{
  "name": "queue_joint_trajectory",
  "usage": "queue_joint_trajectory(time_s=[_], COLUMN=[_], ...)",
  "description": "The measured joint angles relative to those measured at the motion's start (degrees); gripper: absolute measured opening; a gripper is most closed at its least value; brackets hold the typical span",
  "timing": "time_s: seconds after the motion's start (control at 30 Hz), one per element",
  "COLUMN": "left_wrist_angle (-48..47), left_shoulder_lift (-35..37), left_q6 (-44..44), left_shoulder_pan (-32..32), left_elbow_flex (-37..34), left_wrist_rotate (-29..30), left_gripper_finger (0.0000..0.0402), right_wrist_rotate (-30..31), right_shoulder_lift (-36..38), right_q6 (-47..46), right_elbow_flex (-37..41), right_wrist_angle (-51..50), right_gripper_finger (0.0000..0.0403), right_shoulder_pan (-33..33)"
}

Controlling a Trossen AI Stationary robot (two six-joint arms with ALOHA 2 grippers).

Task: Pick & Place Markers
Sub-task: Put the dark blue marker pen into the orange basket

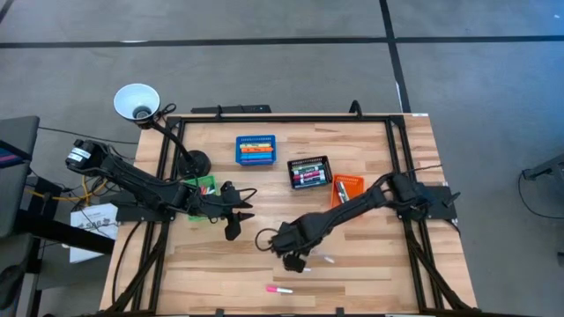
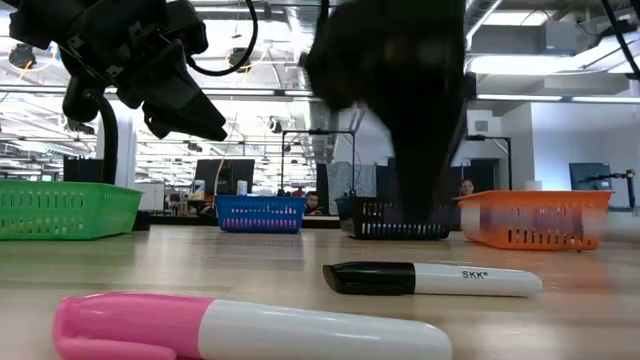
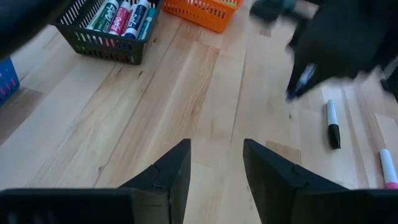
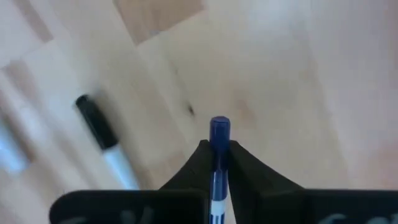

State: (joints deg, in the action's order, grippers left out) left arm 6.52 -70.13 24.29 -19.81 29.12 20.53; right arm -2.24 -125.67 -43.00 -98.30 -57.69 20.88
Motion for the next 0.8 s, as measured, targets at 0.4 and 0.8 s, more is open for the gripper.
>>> queue_joint_trajectory(time_s=[0.4, 0.8], left_wrist_angle=[0.0, 0.0], left_shoulder_lift=[0.0, 0.0], left_q6=[0.0, 0.0], left_shoulder_pan=[0.0, 0.0], left_elbow_flex=[0.0, 0.0], left_wrist_rotate=[0.0, 0.0], left_gripper_finger=[0.0142, 0.0142], right_wrist_rotate=[19.6, 24.7], right_shoulder_lift=[19.3, 37.9], right_q6=[-8.4, -13.0], right_elbow_flex=[2.4, 35.4], right_wrist_angle=[-25.9, -0.5], right_gripper_finger=[0.0013, 0.0019], right_shoulder_pan=[-1.7, -10.0])
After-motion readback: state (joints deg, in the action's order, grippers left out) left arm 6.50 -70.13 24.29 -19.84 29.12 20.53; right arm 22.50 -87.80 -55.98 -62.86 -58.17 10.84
